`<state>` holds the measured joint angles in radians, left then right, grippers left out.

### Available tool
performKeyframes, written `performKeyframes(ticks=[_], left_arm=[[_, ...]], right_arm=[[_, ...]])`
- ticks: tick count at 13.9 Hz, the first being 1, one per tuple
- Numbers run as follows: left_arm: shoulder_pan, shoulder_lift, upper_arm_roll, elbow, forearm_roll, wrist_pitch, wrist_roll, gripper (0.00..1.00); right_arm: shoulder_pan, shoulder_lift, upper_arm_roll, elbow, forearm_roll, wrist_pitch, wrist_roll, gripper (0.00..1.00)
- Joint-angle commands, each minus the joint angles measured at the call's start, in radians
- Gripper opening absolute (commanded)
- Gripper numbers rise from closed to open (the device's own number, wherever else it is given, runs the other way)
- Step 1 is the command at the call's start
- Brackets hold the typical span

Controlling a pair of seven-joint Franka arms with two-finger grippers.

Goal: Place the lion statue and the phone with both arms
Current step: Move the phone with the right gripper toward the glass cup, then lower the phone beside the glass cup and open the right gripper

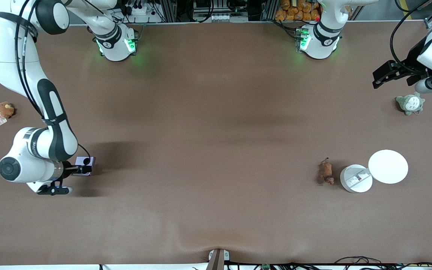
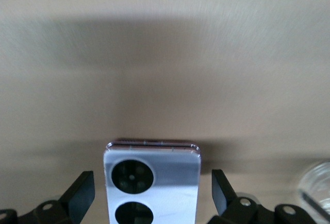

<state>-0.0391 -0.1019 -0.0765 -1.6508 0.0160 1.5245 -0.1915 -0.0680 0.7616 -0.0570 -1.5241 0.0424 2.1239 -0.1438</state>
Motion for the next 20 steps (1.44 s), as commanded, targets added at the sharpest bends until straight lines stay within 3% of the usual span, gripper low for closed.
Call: performKeyframes(ticks=[1,5,7,10,14,16,20], left_arm=[[-0.002,-0.03,-0.002,-0.029,0.007,0.016,0.027,1.0],[-0.004,-0.029,-0.002,-0.034,0.007,0.017,0.03,1.0],[-0.004,-0.03,-0.002,-0.041,0.007,0.017,0.03,1.0],[-0.001,-0.032,-0.002,-0.049,0.007,0.017,0.03,1.0],[0.001,-0.038,-0.002,-0.058,0.007,0.017,0.03,1.0],[0.001,-0.036,-0.002,-0.058,0.007,0.017,0.03,1.0],[-0.004,-0.048,-0.002,-0.076,0.007,0.019,0.03,1.0]], right_arm=[[-0.015,-0.024,0.019,0.083,0.033,-0.086,-0.003,1.0],[0.025,-0.022,0.017,0.373,0.063,-0.439,-0.003,1.0],[0.039,-0.04,0.014,0.468,0.06,-0.568,-0.002,1.0],[0.048,-0.203,0.014,0.473,0.054,-0.64,0.007,1.0],[0.076,-0.321,0.014,0.472,0.051,-0.766,0.142,1.0],[0.121,-0.378,0.016,0.466,-0.017,-0.792,0.165,1.0],[0.14,-0.539,0.014,0.331,-0.033,-0.831,0.305,1.0]])
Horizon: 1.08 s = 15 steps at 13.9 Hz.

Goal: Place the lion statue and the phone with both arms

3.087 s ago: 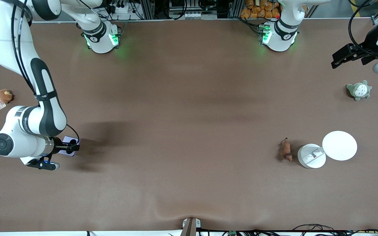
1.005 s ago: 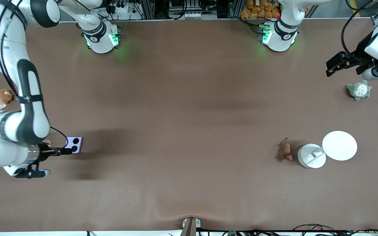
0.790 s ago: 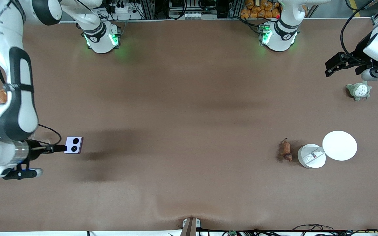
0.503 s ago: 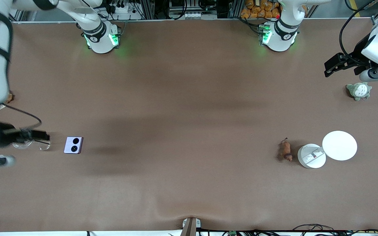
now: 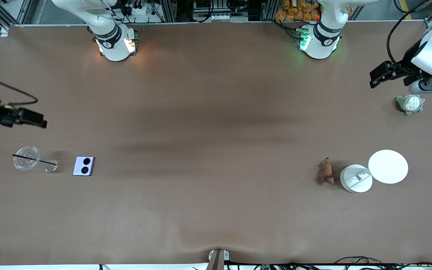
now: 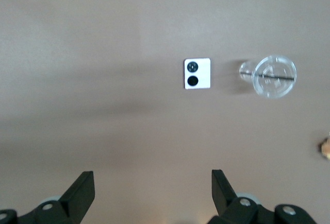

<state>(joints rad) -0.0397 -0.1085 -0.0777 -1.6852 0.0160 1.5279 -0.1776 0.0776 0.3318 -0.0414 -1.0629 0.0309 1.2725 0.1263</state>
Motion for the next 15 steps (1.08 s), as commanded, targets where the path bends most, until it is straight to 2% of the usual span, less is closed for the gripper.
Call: performKeyframes(ticks=[1,3,5,9,12,15], left_arm=[[-0.002,-0.045,-0.002,-0.051,0.007,0.021,0.017,1.0],[-0.003,-0.046,-0.004,-0.056,0.007,0.025,0.017,1.0],[-0.003,-0.045,-0.01,-0.056,0.007,0.028,0.017,1.0],[-0.003,-0.037,-0.013,-0.03,0.009,0.026,0.017,1.0],[0.001,-0.028,-0.013,-0.002,0.012,0.02,0.017,1.0],[0.0,-0.019,-0.013,0.001,0.013,0.02,0.017,1.0]], right_arm=[[-0.009,-0.132,-0.003,-0.144,-0.022,0.03,0.035,1.0],[-0.016,-0.189,-0.005,-0.195,-0.02,0.039,0.035,1.0],[-0.05,-0.259,-0.003,-0.306,-0.011,0.108,0.035,1.0],[-0.035,-0.37,0.002,-0.491,-0.014,0.186,0.033,1.0],[-0.05,-0.366,-0.005,-0.491,-0.025,0.194,-0.124,1.0],[-0.05,-0.363,-0.005,-0.479,-0.026,0.192,-0.125,1.0]])
